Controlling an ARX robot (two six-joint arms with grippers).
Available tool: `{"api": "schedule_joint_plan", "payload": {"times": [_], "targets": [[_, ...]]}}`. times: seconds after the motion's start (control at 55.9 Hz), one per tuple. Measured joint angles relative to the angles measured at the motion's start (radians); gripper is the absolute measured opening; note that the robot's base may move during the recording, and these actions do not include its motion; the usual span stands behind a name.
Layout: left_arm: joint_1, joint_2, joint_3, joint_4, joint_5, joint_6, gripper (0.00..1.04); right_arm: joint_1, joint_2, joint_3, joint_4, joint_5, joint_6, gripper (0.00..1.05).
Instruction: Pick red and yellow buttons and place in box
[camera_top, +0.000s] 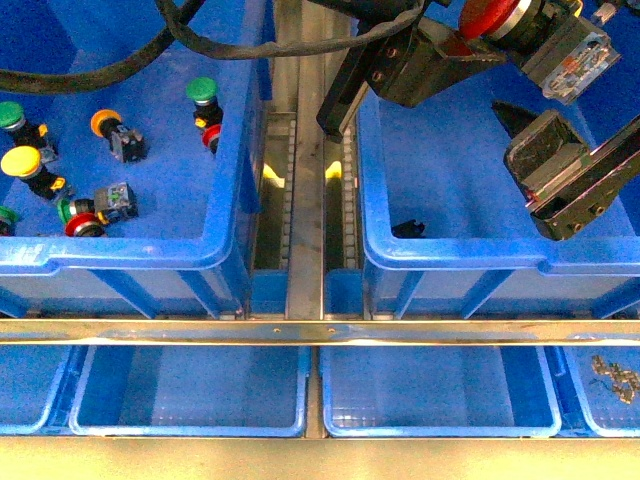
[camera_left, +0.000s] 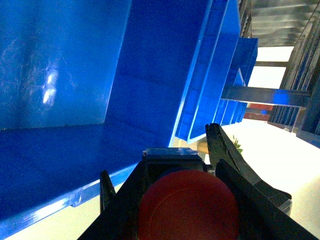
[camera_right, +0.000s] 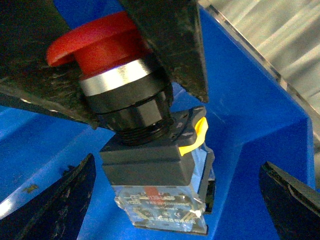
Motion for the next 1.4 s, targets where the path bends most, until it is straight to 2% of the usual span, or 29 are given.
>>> {"api": "schedule_joint_plan", "payload": {"times": [1.002,1.396], "targets": [[-0.002,0.031,0.019,0.000,-0.011,0.000,0.34,0.016,0.005,0.024,-0.026,-0.021,-0.013,0.98],[0.003,0.031,0.019,-0.002,-0.012,0.000,0.34,0.014,0.005,0.026,-0.053,-0.024,0.000,0.45]]}}
